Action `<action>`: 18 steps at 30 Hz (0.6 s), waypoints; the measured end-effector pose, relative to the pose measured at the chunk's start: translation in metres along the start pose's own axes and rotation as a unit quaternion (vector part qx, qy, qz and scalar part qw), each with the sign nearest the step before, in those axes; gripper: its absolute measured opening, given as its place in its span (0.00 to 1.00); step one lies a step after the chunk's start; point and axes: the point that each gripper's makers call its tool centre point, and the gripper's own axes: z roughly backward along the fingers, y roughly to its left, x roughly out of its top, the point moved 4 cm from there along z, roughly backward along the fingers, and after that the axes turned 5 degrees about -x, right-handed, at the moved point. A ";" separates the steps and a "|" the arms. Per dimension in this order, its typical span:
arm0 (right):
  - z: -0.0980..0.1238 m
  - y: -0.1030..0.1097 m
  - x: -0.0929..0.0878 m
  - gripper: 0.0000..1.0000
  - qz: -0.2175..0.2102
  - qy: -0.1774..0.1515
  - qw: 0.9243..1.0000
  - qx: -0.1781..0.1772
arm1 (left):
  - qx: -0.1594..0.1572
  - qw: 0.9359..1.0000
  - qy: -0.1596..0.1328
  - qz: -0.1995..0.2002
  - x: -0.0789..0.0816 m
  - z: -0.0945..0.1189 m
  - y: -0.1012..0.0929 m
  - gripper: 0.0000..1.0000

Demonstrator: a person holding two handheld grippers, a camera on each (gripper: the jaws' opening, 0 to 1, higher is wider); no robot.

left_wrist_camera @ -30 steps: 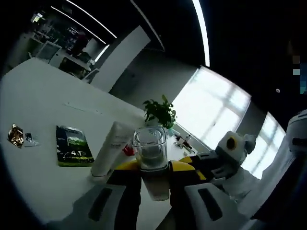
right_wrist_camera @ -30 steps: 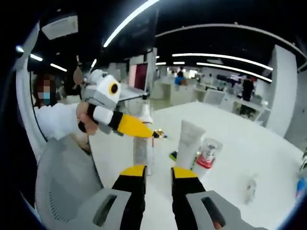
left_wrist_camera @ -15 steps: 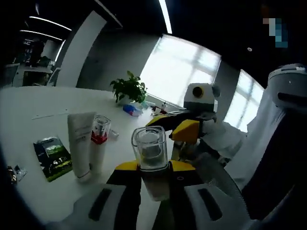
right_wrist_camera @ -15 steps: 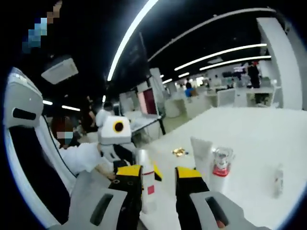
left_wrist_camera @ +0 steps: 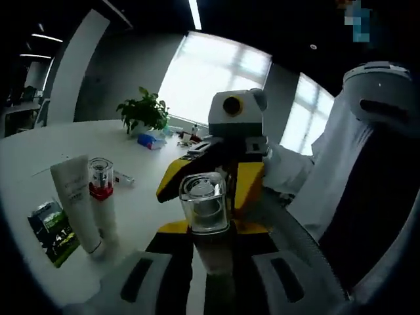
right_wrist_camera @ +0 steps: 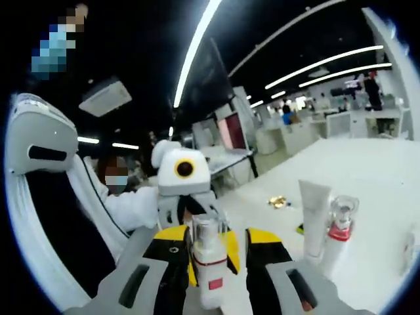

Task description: Arrange the skincare products in the storage area until every visible bottle or jar stands upright without overlapping.

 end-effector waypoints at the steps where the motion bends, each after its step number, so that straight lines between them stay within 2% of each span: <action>1: -0.001 0.001 0.000 0.25 0.003 0.000 1.000 0.003 | -0.006 1.000 -0.001 0.005 0.000 0.000 -0.001 0.16; 9: -0.008 0.018 -0.004 0.20 0.004 0.023 0.998 0.063 | -0.040 0.999 0.029 -0.018 -0.006 -0.004 -0.012 0.16; 13: -0.009 0.020 -0.005 0.19 0.002 0.025 0.997 0.072 | -0.049 0.998 0.033 -0.023 -0.006 -0.004 -0.016 0.16; 15: -0.009 0.023 -0.005 0.14 0.000 0.029 0.996 0.079 | -0.051 0.998 0.036 -0.023 -0.007 -0.004 -0.015 0.17; 18: -0.008 0.023 -0.005 0.13 0.001 0.027 0.997 0.073 | -0.049 0.998 0.038 -0.024 -0.007 -0.005 -0.014 0.17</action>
